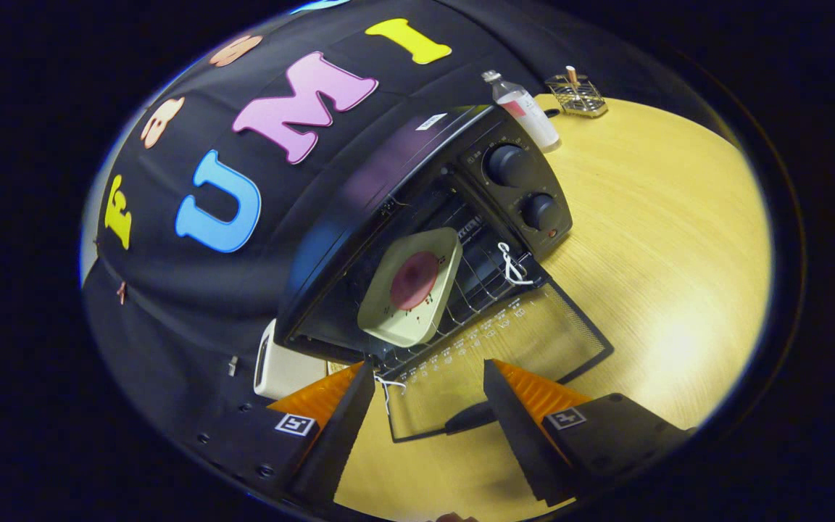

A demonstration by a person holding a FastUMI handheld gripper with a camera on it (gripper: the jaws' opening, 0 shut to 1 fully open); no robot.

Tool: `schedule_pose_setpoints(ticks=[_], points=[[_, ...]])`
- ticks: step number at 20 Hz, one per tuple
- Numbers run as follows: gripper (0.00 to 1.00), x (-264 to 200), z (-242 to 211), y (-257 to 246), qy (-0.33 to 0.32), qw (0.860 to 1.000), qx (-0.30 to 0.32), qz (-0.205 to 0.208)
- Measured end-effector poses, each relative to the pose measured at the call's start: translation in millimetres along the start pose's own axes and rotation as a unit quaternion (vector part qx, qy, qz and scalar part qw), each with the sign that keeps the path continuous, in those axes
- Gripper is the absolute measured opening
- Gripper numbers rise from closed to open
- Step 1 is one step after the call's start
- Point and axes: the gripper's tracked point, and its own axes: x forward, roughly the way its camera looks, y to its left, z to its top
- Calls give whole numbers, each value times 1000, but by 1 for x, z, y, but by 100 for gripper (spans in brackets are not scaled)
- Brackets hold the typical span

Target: Open the toaster oven, put the food inside, and close the toaster oven door.

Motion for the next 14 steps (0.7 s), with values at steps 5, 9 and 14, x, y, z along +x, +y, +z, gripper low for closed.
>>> schedule_pose_setpoints(ticks=[5,9,14], points=[[99,-26,-29,-22,16,992,-119,-28],[99,-34,-63,-45,50,972,-222,-57],[99,-22,-88,-76,80,946,-293,-115]])
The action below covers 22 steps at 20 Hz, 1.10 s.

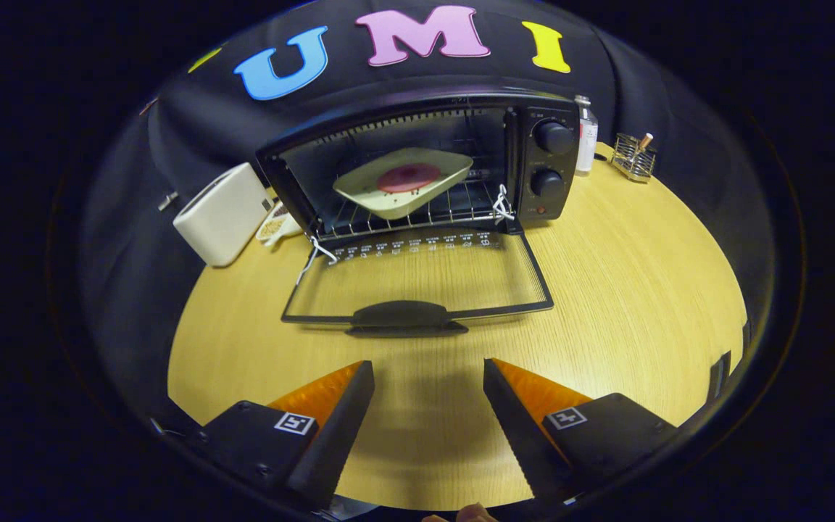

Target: Open the toaster oven, put the food inside, and close the toaster oven door.

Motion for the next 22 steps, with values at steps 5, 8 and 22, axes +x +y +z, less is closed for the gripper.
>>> schedule_pose_setpoints(ticks=[5,8,22], points=[[100,29,-12,-11,28,997,-43,-64],[100,43,-3,-3,26,996,-44,-67],[100,24,29,12,-28,995,-88,-37]])
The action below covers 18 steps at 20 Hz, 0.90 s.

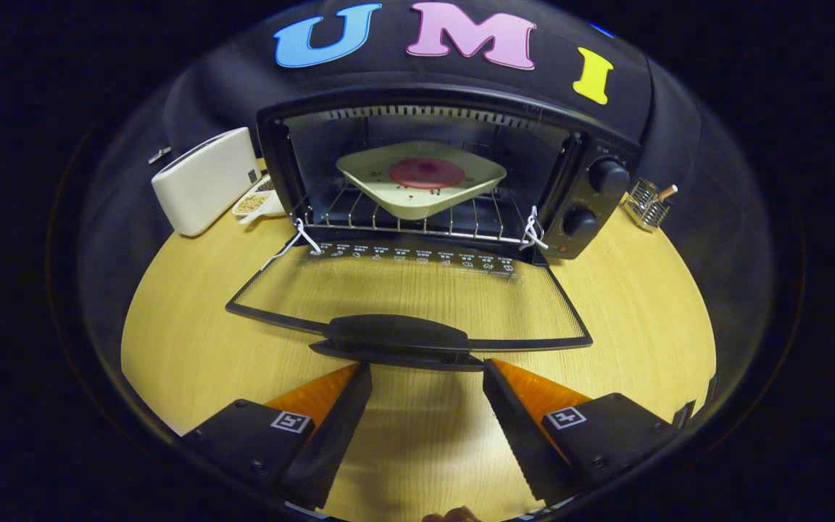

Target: Open the toaster oven, put the food inside, and close the toaster oven door.

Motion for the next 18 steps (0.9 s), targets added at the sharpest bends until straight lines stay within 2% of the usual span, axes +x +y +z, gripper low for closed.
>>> schedule_pose_setpoints(ticks=[4,9,12,13,18], points=[[100,-22,26,-2,-48,999,-16,11],[100,-42,79,-3,-120,993,-15,17],[99,-37,105,-14,-134,991,-14,2],[99,-43,118,-12,-140,990,-7,15],[99,-70,139,-27,-190,982,-1,11]])
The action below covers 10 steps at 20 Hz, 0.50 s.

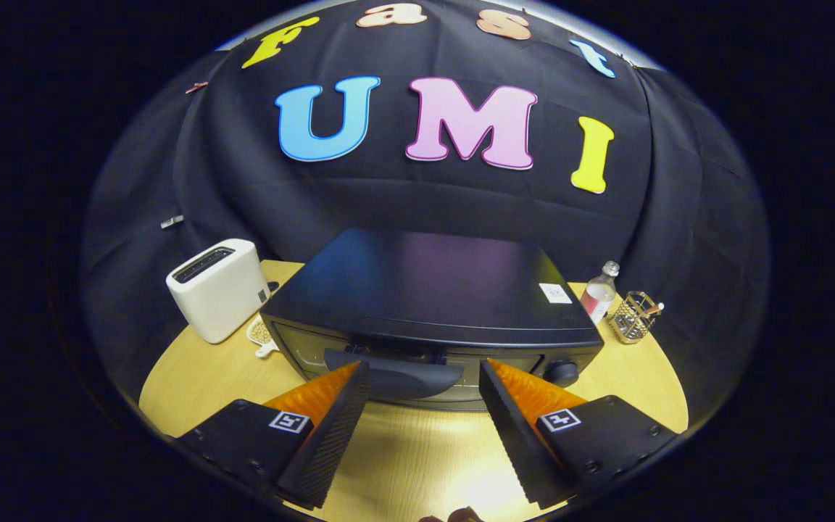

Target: Open the toaster oven, put the food inside, and close the toaster oven door.

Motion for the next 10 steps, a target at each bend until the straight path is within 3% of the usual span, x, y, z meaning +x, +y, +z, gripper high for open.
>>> schedule_pose_setpoints(ticks=[10], points=[[99,-110,62,-79,-115,992,-18,-46]])
